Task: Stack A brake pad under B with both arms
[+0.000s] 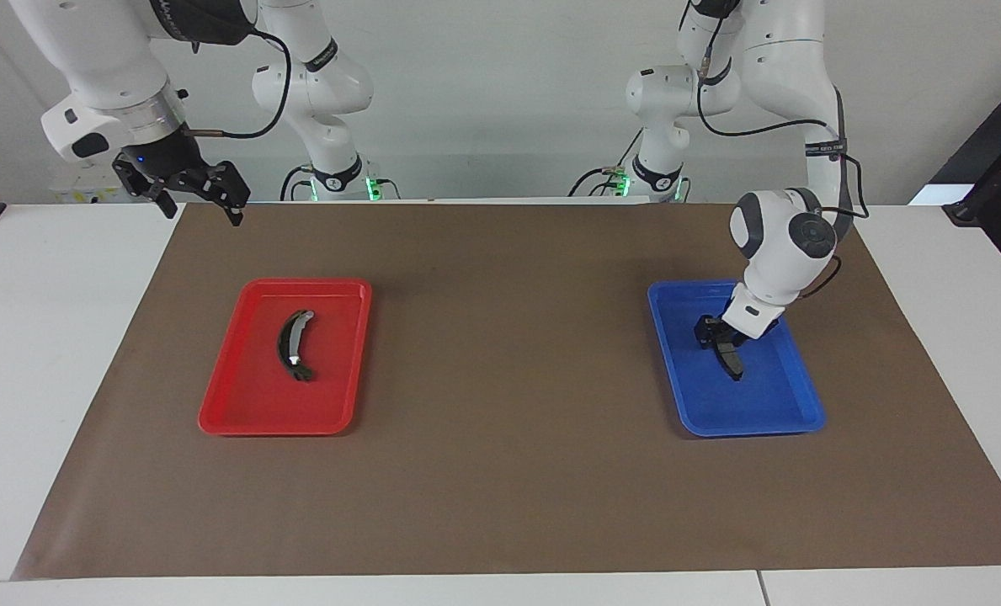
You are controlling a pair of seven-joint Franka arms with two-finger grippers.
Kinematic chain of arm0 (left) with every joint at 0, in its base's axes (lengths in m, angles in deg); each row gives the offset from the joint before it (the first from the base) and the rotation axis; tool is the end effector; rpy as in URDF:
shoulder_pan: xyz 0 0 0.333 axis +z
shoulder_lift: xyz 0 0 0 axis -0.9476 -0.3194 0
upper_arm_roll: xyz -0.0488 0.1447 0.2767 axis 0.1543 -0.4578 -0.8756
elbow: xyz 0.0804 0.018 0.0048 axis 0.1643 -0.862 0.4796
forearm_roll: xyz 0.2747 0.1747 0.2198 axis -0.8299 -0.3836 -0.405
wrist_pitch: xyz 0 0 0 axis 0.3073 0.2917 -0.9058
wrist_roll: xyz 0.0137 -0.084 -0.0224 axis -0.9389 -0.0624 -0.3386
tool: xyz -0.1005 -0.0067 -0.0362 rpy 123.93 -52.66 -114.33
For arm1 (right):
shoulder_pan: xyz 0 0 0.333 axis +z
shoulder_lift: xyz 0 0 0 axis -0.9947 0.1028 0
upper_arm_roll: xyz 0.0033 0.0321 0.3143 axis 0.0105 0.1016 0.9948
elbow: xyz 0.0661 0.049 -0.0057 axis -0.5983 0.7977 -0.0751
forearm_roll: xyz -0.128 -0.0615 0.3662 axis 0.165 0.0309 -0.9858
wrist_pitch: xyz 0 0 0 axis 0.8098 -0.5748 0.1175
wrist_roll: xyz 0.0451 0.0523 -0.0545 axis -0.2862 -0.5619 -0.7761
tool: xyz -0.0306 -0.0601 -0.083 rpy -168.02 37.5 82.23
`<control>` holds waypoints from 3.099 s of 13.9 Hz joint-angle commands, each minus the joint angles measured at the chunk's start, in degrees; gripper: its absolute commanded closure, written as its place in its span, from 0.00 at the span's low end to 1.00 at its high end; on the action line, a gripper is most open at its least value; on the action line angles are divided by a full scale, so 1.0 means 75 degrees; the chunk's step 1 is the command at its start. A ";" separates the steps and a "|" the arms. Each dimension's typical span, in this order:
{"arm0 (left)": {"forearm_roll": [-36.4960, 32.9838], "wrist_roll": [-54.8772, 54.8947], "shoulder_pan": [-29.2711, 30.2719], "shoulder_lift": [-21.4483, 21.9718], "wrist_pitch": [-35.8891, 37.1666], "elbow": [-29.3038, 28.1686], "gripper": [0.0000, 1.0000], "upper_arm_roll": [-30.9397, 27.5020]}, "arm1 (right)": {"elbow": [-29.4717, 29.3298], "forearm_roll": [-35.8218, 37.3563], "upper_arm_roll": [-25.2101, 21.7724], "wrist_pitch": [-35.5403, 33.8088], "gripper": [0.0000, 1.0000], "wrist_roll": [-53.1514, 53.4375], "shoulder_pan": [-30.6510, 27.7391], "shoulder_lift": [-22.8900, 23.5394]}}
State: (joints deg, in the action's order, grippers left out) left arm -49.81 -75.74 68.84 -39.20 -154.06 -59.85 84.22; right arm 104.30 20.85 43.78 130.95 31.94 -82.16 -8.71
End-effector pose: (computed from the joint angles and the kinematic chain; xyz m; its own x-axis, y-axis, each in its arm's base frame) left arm 0.5448 -0.0346 0.2974 0.9991 -0.0126 -0.0404 -0.0122 -0.9999 0.0106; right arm 0.5300 -0.0223 0.6311 0.9890 -0.1380 -0.0538 -0.1350 -0.9893 0.0553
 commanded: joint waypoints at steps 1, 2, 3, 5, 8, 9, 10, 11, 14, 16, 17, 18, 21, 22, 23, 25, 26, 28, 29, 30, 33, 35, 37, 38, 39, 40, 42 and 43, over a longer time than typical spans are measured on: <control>0.0029 0.0035 -0.0036 0.0039 0.0250 0.0105 0.96 -0.0028 | 0.0000 -0.0037 0.0047 -0.0069 0.00 -0.0152 -0.0060 0.0005; 0.0029 0.0024 -0.0071 0.0074 0.0390 0.0269 0.97 -0.0028 | 0.0000 -0.0037 0.0047 -0.0069 0.00 -0.0152 -0.0060 0.0005; 0.0029 0.0024 -0.0095 0.0121 0.0658 0.0561 0.98 -0.0028 | 0.0000 -0.0037 0.0047 -0.0069 0.00 -0.0152 -0.0060 0.0005; 0.0029 -0.0069 -0.0234 0.0145 0.1617 0.1473 0.98 0.0054 | 0.0000 -0.0037 0.0047 -0.0069 0.00 -0.0152 -0.0060 0.0005; 0.0029 -0.0293 -0.1299 0.0074 0.1857 0.2110 0.98 0.0066 | 0.0011 -0.0048 0.0047 -0.0069 0.00 -0.0140 -0.0083 0.0005; 0.0029 -0.0374 -0.1812 0.0086 0.1810 0.2064 0.99 0.0055 | 0.0011 -0.0049 0.0035 -0.0069 0.00 -0.0140 -0.0107 0.0005; 0.0041 -0.0630 -0.2224 0.0121 0.1717 0.2006 0.99 0.0054 | 0.0011 -0.0049 0.0035 -0.0069 0.00 -0.0117 -0.0130 0.0005; 0.0030 -0.1155 -0.2622 0.0098 0.1623 0.1982 0.99 0.0054 | 0.0011 -0.0049 0.0035 -0.0057 0.00 -0.0105 -0.0142 0.0005; 0.0041 -0.2564 -0.3596 -0.0112 0.0922 0.1830 0.99 0.0066 | 0.0012 -0.0049 0.0024 -0.0069 0.00 -0.0070 -0.0154 0.0005; 0.0041 -0.2625 -0.3996 -0.0580 0.0628 0.1841 0.99 0.0089 | 0.0023 -0.0049 0.0012 -0.0127 0.00 -0.0128 -0.0142 0.0005; 0.0064 -0.2694 -0.4229 -0.0802 0.0382 0.1841 0.99 0.0090 | -0.0012 -0.0049 0.0012 -0.0081 0.00 -0.0140 -0.0154 0.0005; 0.0065 -0.2927 -0.4371 -0.0979 0.0171 0.1853 0.99 0.0078 | 0.0058 -0.0072 0.0012 0.0128 0.00 -0.0175 -0.0154 0.0005; 0.0076 -0.3211 -0.4640 -0.1297 -0.0182 0.1853 0.99 0.0090 | 0.1483 -0.0084 0.0012 0.1614 0.00 -0.0210 -0.0119 -0.0392; 0.0076 -0.3199 -0.4665 -0.1297 -0.0078 0.1876 0.84 0.0090 | 0.1801 -0.0211 0.0012 0.1851 0.00 -0.0222 -0.0096 -0.0393; 0.0076 -0.3153 -0.4619 -0.1285 -0.0066 0.1865 0.35 0.0090 | 0.2048 -0.0398 0.0012 0.2143 0.00 -0.0222 -0.0084 -0.0265; 0.0076 -0.3117 -0.4548 -0.1122 0.0074 0.1829 0.01 0.0078 | 0.2587 -0.0540 0.0023 0.3114 0.00 -0.0222 -0.0037 0.0121; 0.0076 -0.3105 -0.4420 -0.0831 0.0493 0.1853 0.01 0.0066 | 0.2868 -0.0587 0.0035 0.3652 0.00 -0.0234 0.0056 0.0239; 0.0076 -0.3059 -0.3872 -0.0210 0.1196 0.1888 0.01 0.0066 | 0.3407 -0.0658 0.0035 0.4626 0.00 -0.0234 0.0232 0.0473; 0.0076 -0.2942 -0.3497 0.0013 0.1653 0.1992 0.01 0.0066 | 0.3677 -0.0681 0.0035 0.5071 0.00 -0.0234 0.0360 0.0590; 0.0076 -0.2709 -0.3110 0.0108 0.2086 0.2179 0.01 0.0066 | 0.3865 -0.0670 0.0035 0.5401 0.00 -0.0234 0.0420 0.0707; 0.0076 -0.0524 -0.1764 0.0191 0.3247 0.2882 0.01 0.0019 | 0.4417 -0.0681 0.0035 0.6317 0.00 -0.0315 0.0479 0.0953; 0.0065 0.0593 -0.1001 0.0284 0.3660 0.3106 0.01 0.0008 | 0.4511 -0.0681 0.0035 0.6551 0.00 -0.0665 0.0398 0.1106; -0.0005 0.1006 -0.0461 0.0588 0.3975 0.3107 0.01 0.0008 | 0.4686 -0.0681 0.0024 0.6576 0.00 -0.0971 0.0199 0.1084; -0.0017 0.1147 -0.0168 0.0799 0.4383 0.3107 0.01 0.0008 | 0.4850 -0.0681 0.0024 0.6634 0.00 -0.1111 0.0140 0.1084; -0.0017 0.1265 0.0044 0.1033 0.4747 0.3095 0.01 0.0008 | 0.5002 -0.0681 0.0024 0.6866 0.00 -0.1333 0.0058 0.1118; -0.0017 0.1312 0.0185 0.1267 0.5087 0.3095 0.01 0.0008 | 0.5131 -0.0681 0.0024 0.7066 0.00 -0.1486 0.0034 0.1188; -0.0029 0.1313 0.0210 0.1585 0.5476 0.3118 0.01 -0.0016 | 0.5202 -0.0681 0.0024 0.7127 0.00 -0.1534 0.0022 0.1294; -0.0029 0.1313 0.0210 0.1632 0.5570 0.3177 0.01 -0.0004 | 0.5249 -0.0681 0.0024 0.7150 0.00 -0.1546 0.0022 0.1341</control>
State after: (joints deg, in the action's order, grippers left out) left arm -49.77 -66.31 70.23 -28.87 -114.42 -35.92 83.65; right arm 142.52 16.82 43.69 183.20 22.23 -81.59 1.05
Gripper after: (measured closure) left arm 0.004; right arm 0.000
